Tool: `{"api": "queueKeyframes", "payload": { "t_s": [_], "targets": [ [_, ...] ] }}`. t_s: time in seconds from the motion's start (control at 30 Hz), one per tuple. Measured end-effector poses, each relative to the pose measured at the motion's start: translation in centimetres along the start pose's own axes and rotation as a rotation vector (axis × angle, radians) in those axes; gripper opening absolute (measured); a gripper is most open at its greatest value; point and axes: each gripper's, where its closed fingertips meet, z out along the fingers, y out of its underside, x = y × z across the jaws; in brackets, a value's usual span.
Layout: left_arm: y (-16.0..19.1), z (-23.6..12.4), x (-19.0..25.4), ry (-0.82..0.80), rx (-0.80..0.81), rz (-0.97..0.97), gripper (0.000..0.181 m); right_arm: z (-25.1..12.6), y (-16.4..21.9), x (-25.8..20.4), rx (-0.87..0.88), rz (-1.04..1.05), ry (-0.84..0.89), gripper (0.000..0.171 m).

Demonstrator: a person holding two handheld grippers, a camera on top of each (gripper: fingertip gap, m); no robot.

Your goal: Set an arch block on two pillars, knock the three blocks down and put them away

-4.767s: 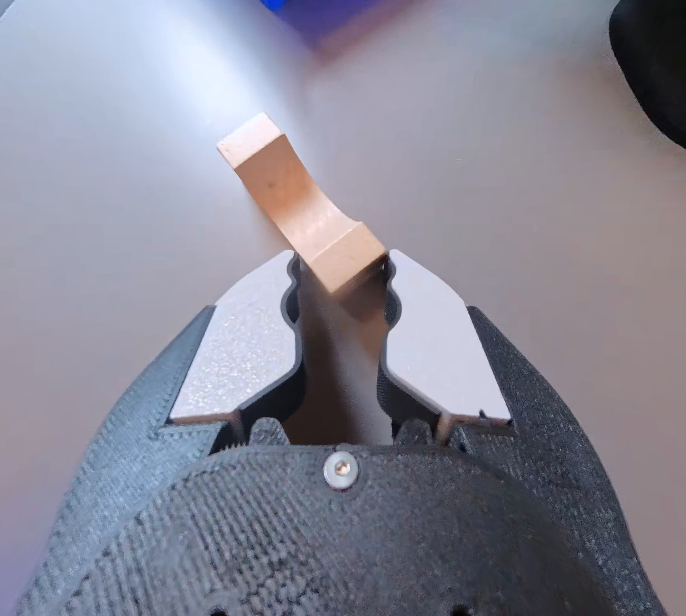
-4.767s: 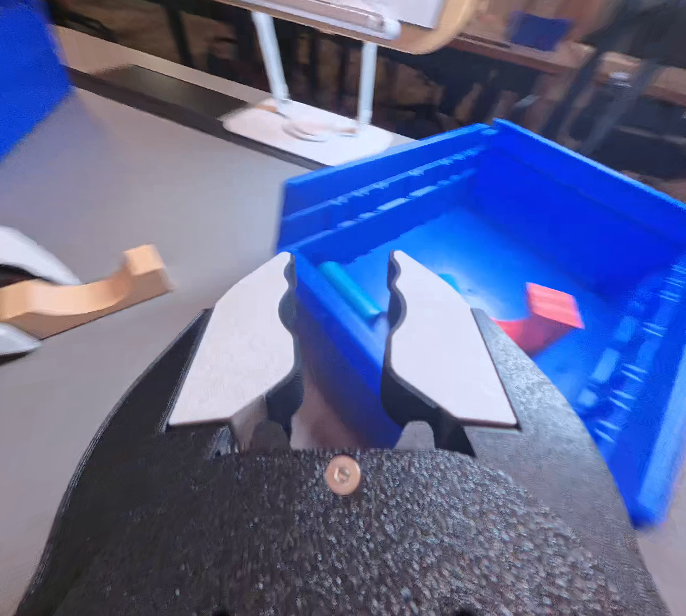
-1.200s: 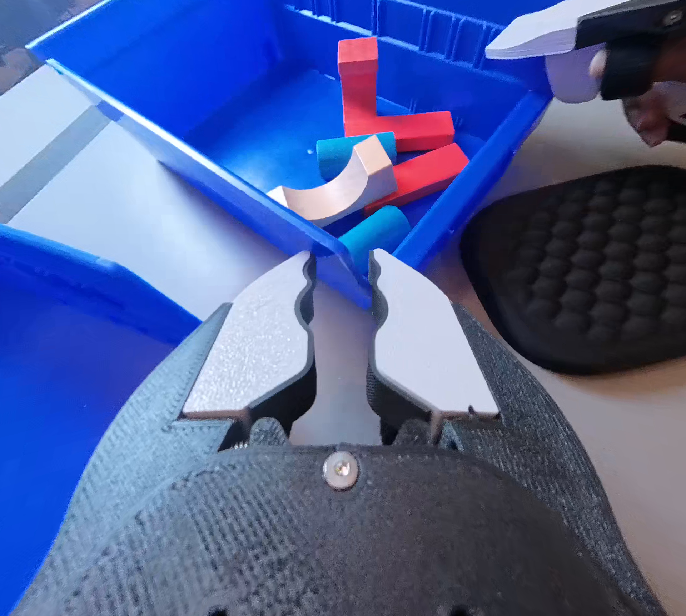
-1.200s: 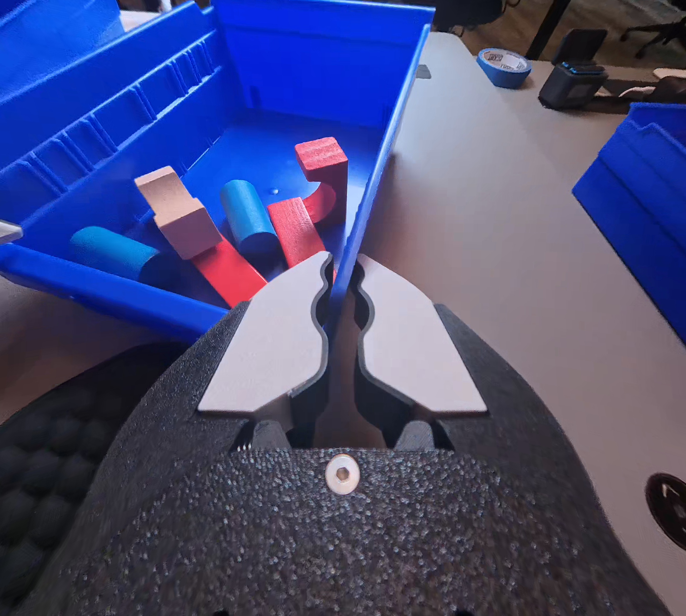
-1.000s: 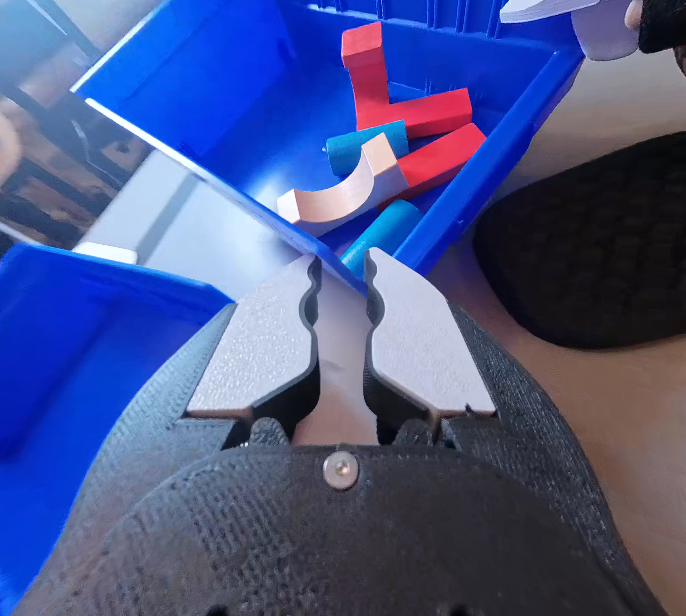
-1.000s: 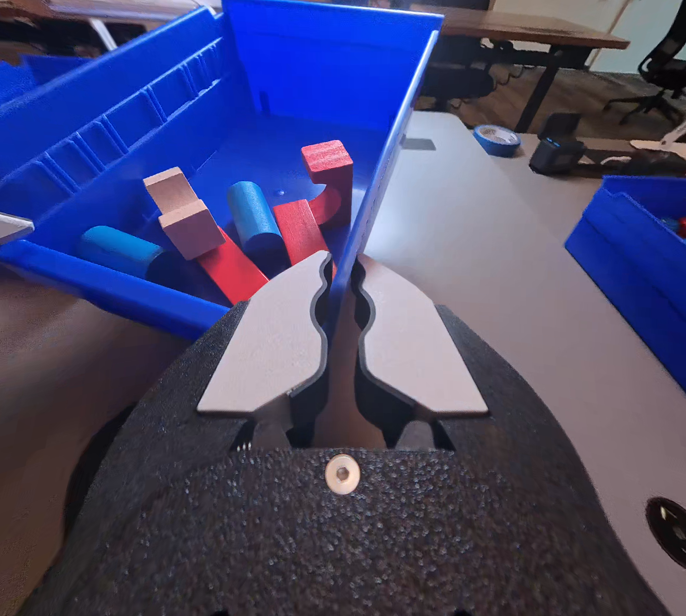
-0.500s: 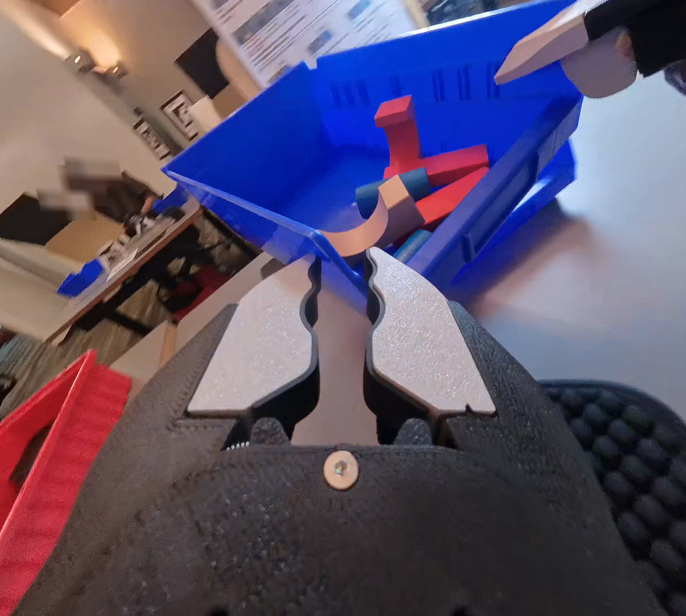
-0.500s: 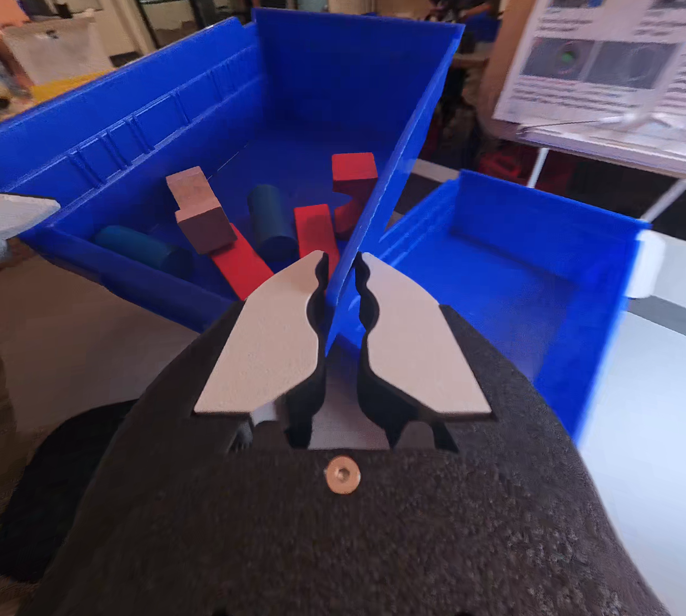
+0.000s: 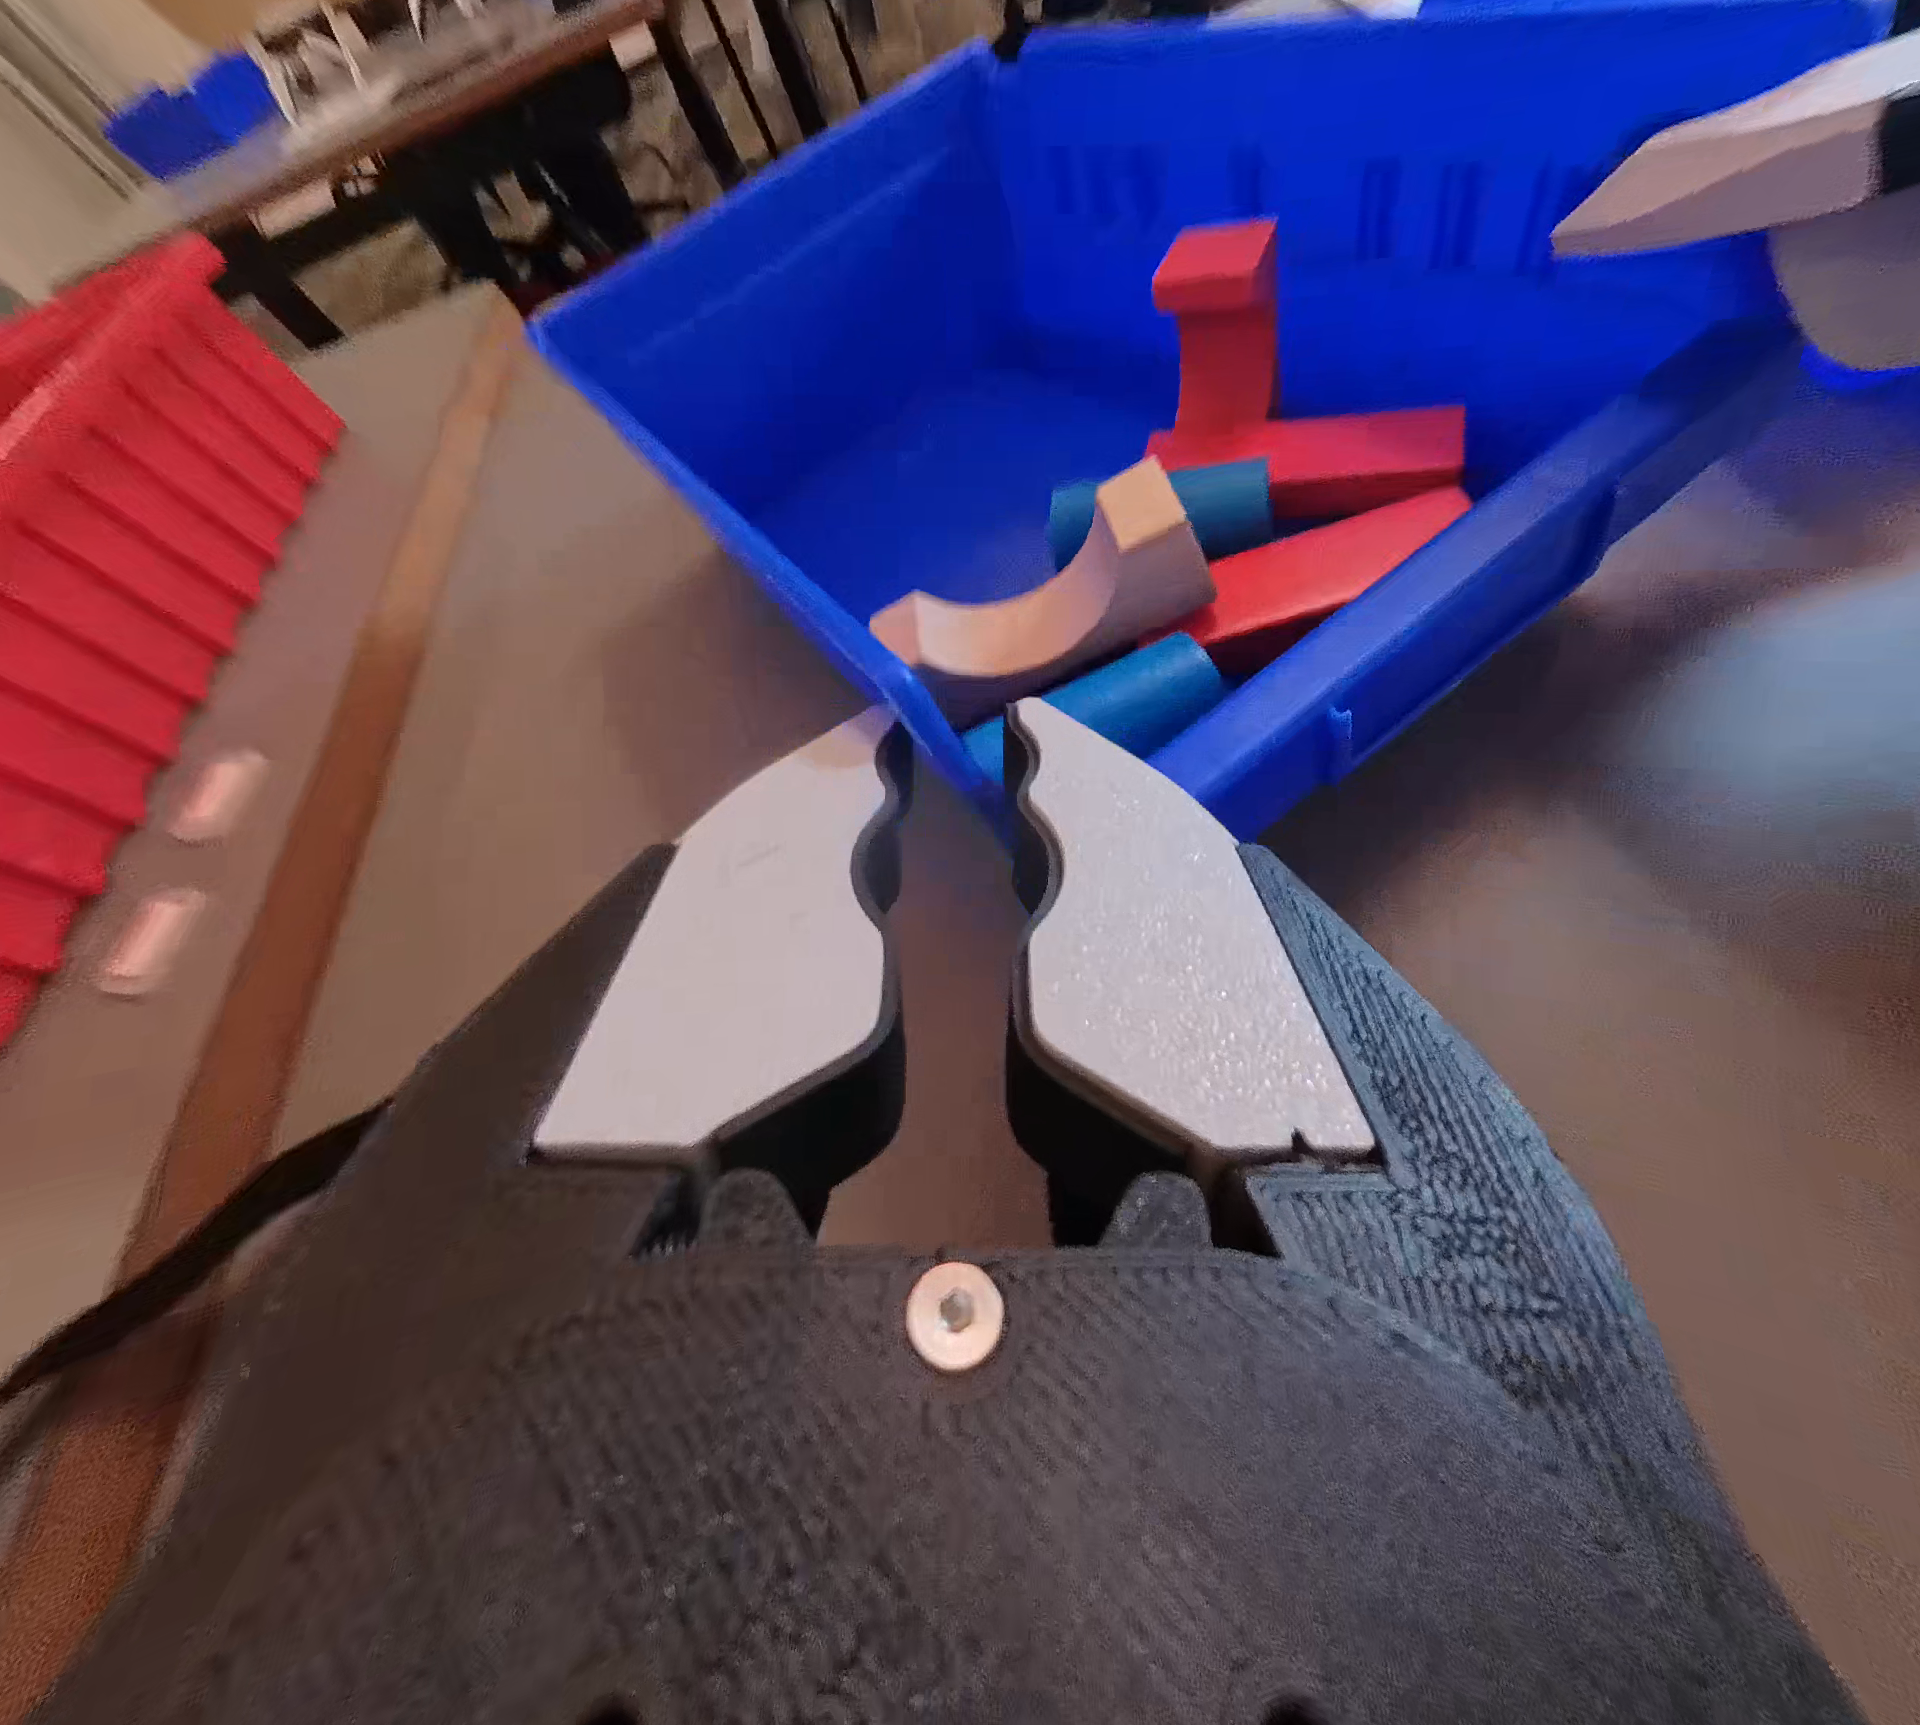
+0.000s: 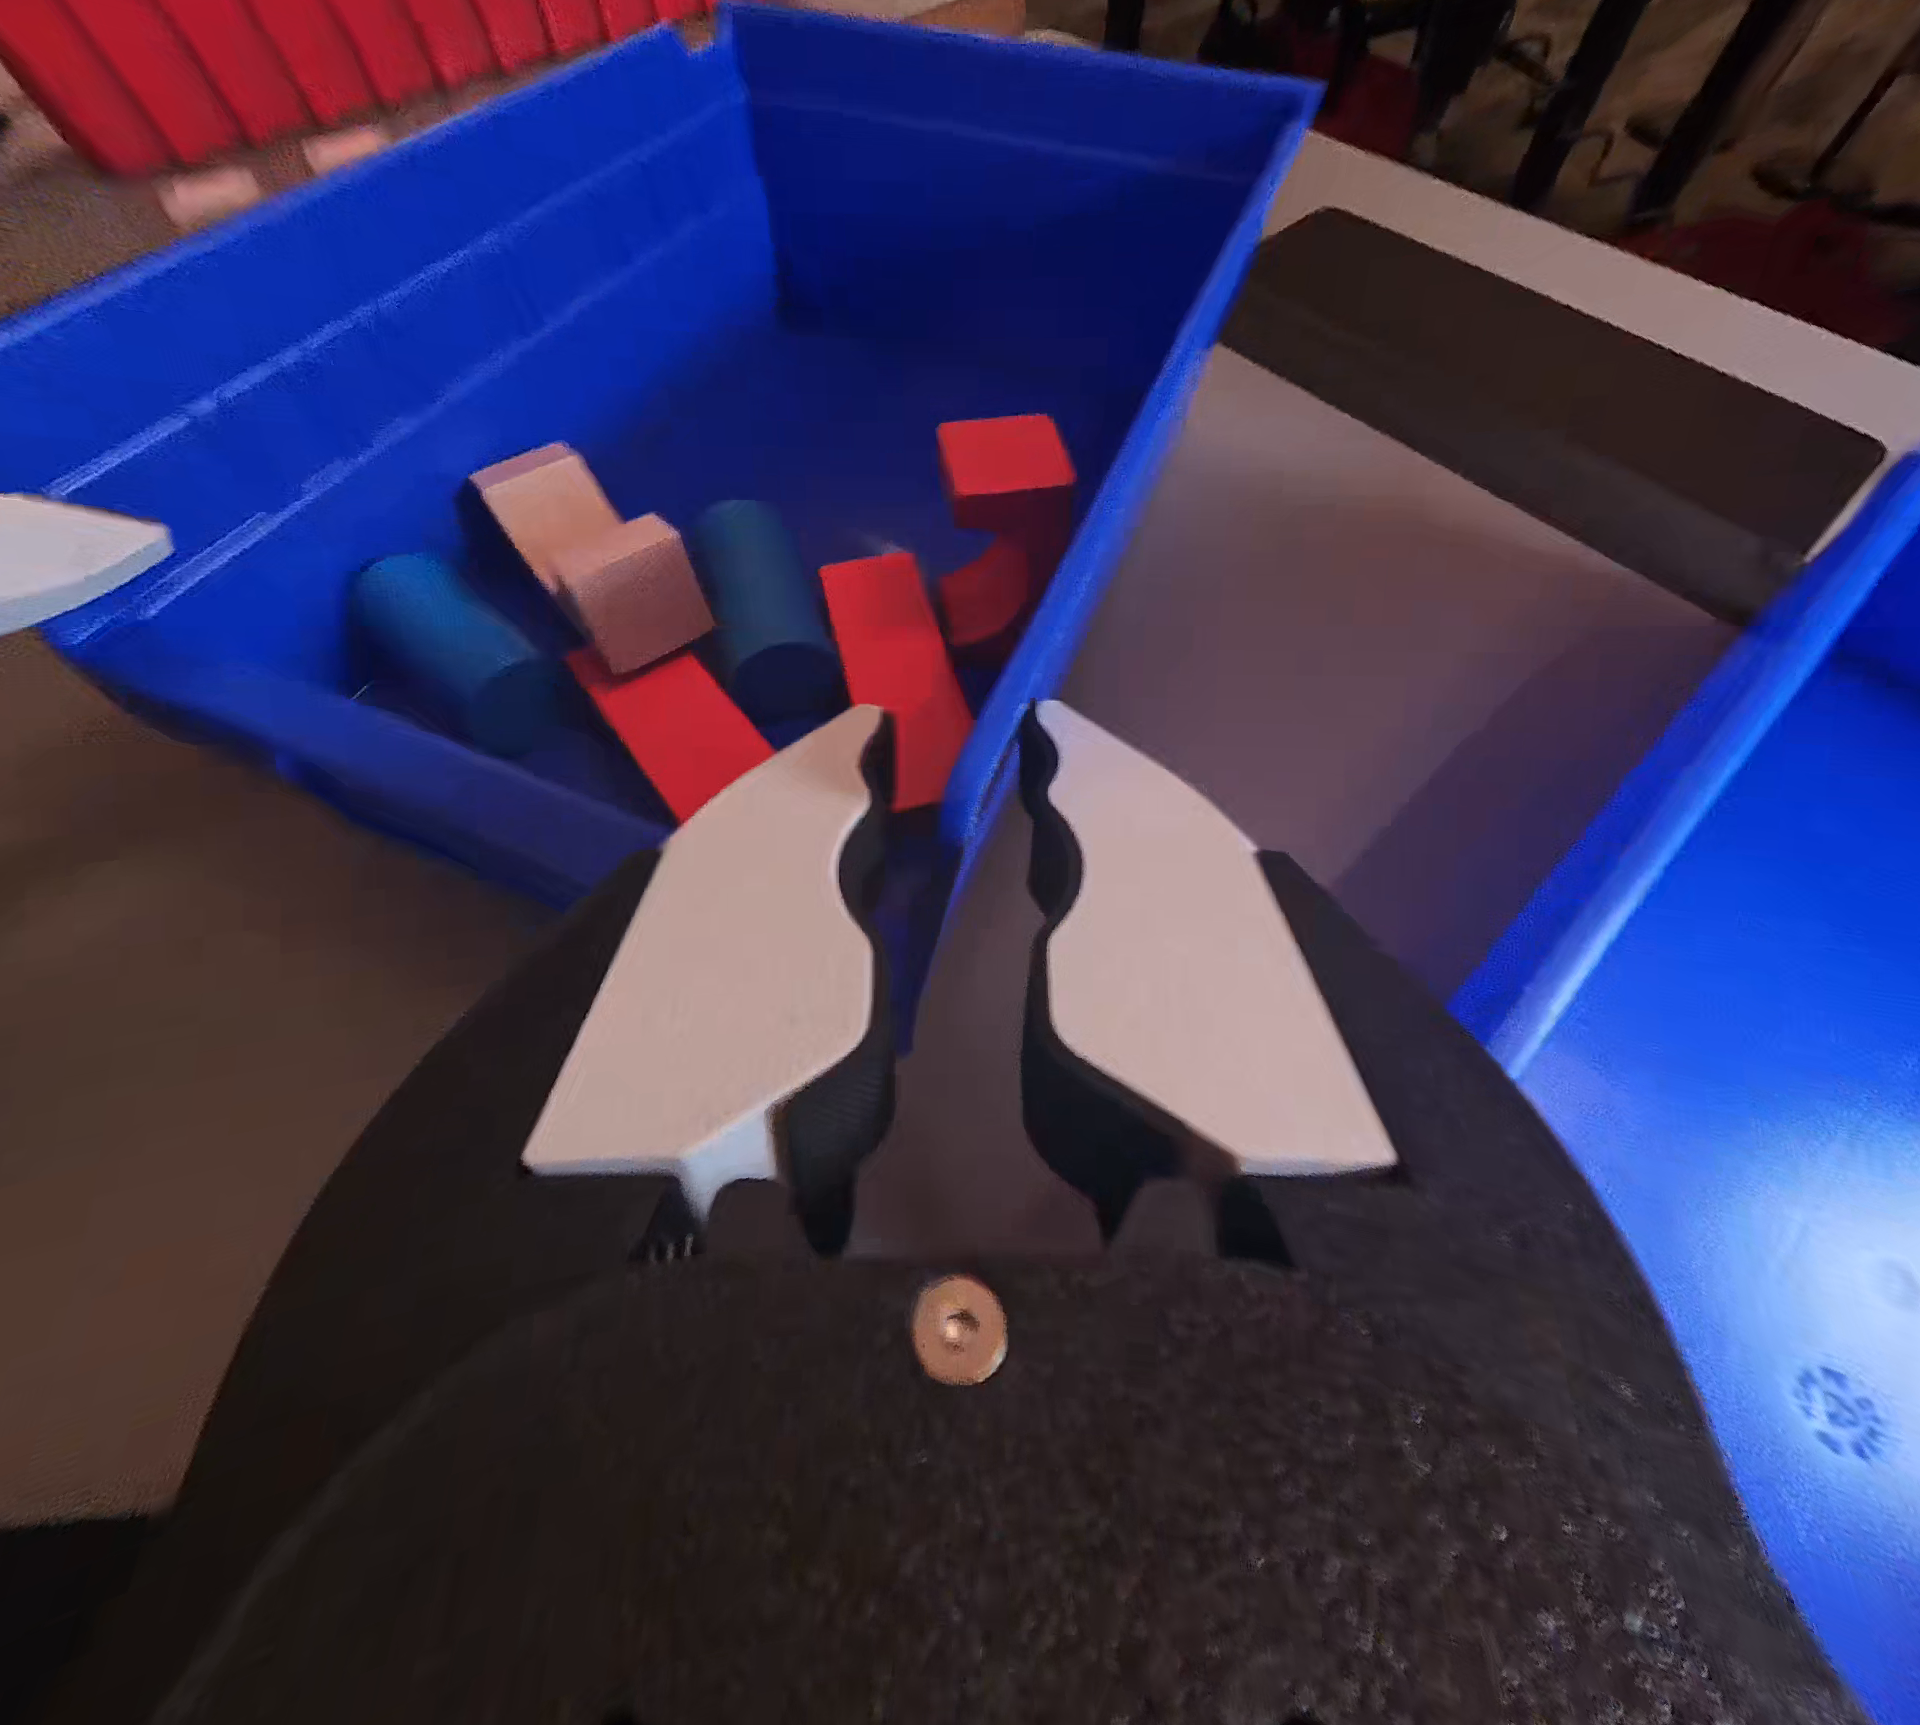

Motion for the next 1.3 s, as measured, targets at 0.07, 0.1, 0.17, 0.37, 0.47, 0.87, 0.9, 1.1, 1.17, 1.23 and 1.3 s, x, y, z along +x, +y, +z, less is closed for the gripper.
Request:
{"api": "queueKeyframes", "payload": {
  "t_s": [0.07, 0.1, 0.17, 0.37, 0.47, 0.87, 0.9, 1.1, 1.17, 1.23, 1.3],
  "targets": [
    [1.9, 1.8, 0.3, 0.037, -0.045, -0.037, 0.016, -0.1, 0.8, -0.6, -0.06, -0.064, -0.013, 0.044],
    [2.5, 2.3, 0.7, 0.074, -0.064, -0.057, 0.019, -0.8, 0.8, -0.7, -0.045, -0.099, -0.021, 0.044],
    [1.7, 2.2, 0.8, 0.098, -0.016, -0.093, 0.027, -3.1, 1.1, -1.0, -0.036, -0.182, -0.06, 0.046],
    [-4.1, -0.1, 2.3, 0.099, 0.164, 0.022, 0.036, -10.2, 2.4, 4.0, -0.094, -0.48, -0.033, 0.06],
    [-4.8, 1.0, 7.6, 0.255, 0.111, 0.183, 0.046, -10.6, 7.0, 9.3, -0.388, -0.597, 0.016, 0.069],
    [1.3, 9.0, 14.2, 0.41, -0.292, 0.733, 0.033, -17.0, 15.6, 15.3, -0.786, -0.737, 0.235, 0.033],
    [1.2, 8.9, 14.6, 0.415, -0.27, 0.723, 0.033, -18.4, 16.2, 15.7, -0.786, -0.726, 0.256, 0.033],
    [0.3, 9.3, 16.5, 0.37, -0.266, 0.677, 0.033, -24.9, 18.9, 20.9, -0.792, -0.648, 0.394, 0.032],
    [-0.1, 9.8, 17.0, 0.347, -0.279, 0.664, 0.033, -25.5, 19.1, 23.1, -0.761, -0.652, 0.408, 0.031],
    [-0.5, 10.5, 17.3, 0.337, -0.289, 0.665, 0.032, -25.7, 19.0, 25.5, -0.734, -0.666, 0.417, 0.031],
    [-0.8, 11.2, 17.3, 0.34, -0.291, 0.66, 0.032, -25.6, 18.8, 27.7, -0.708, -0.671, 0.42, 0.031]
  ]
}}
